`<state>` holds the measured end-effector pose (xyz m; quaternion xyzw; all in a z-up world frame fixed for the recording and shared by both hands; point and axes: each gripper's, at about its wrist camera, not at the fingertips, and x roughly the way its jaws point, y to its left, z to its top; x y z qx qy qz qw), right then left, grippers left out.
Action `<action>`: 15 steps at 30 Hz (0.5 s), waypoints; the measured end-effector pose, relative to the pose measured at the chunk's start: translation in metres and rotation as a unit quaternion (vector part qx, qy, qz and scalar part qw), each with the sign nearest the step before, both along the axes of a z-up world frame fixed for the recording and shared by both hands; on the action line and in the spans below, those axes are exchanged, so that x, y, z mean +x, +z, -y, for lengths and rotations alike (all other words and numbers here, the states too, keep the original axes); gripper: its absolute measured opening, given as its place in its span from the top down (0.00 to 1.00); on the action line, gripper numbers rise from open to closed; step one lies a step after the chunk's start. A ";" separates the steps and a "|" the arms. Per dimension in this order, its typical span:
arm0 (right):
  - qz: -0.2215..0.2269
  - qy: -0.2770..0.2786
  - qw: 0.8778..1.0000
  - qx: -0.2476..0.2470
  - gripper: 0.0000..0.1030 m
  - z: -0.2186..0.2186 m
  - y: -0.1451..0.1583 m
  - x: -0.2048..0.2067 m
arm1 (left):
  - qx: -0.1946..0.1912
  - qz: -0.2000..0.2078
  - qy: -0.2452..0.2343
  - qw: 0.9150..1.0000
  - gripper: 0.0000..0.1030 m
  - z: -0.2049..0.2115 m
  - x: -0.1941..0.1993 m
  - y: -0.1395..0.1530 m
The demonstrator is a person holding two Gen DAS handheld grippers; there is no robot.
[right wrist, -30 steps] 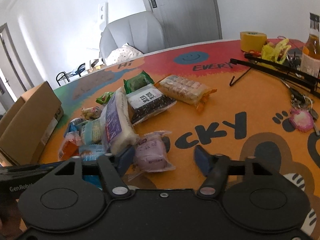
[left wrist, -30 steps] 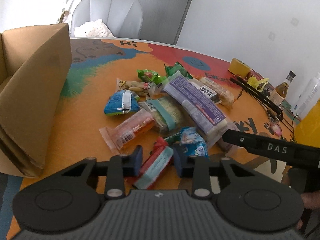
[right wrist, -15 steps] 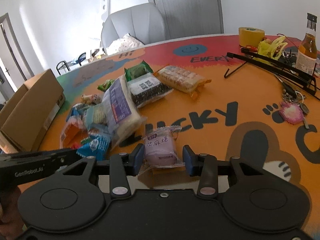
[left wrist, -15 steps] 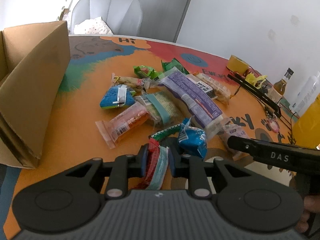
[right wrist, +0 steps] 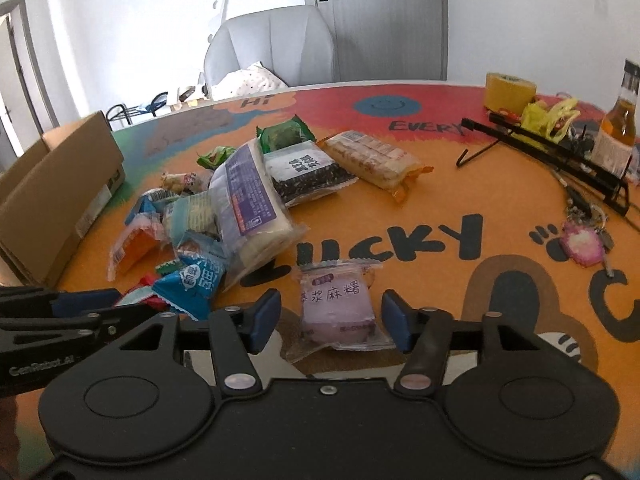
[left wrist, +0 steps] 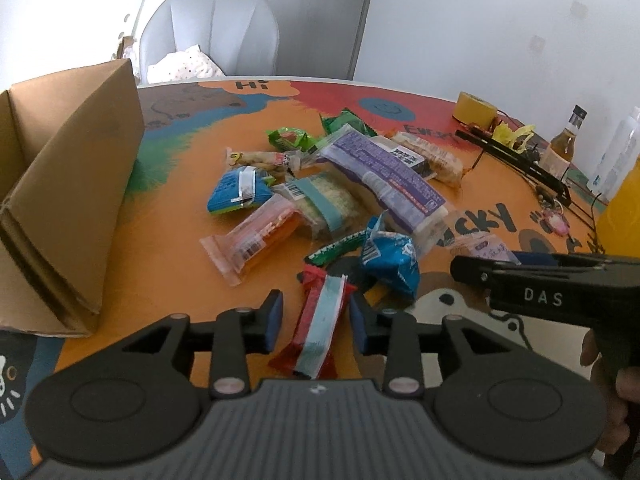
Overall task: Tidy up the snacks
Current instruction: 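Grasp the red-and-white bar with the left tool while the right tool grasps the pink cake pack, then carry both snacks over the cardboard box and open the left tool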
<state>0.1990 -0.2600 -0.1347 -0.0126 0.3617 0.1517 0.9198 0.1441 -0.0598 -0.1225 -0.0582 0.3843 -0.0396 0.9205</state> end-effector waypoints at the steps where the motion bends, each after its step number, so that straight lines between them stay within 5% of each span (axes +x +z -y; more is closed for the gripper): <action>1: 0.001 -0.001 1.000 -0.002 0.64 0.000 0.000 0.000 | 0.001 -0.001 -0.001 1.000 0.67 0.001 -0.001 0.000; 5: -0.009 0.000 1.000 0.011 0.67 0.004 0.003 -0.002 | 0.000 -0.005 0.003 1.000 0.81 0.000 0.000 0.000; 15: 0.017 0.000 0.999 0.036 0.68 0.004 0.023 -0.013 | -0.019 0.017 -0.006 1.000 0.82 -0.006 -0.011 0.016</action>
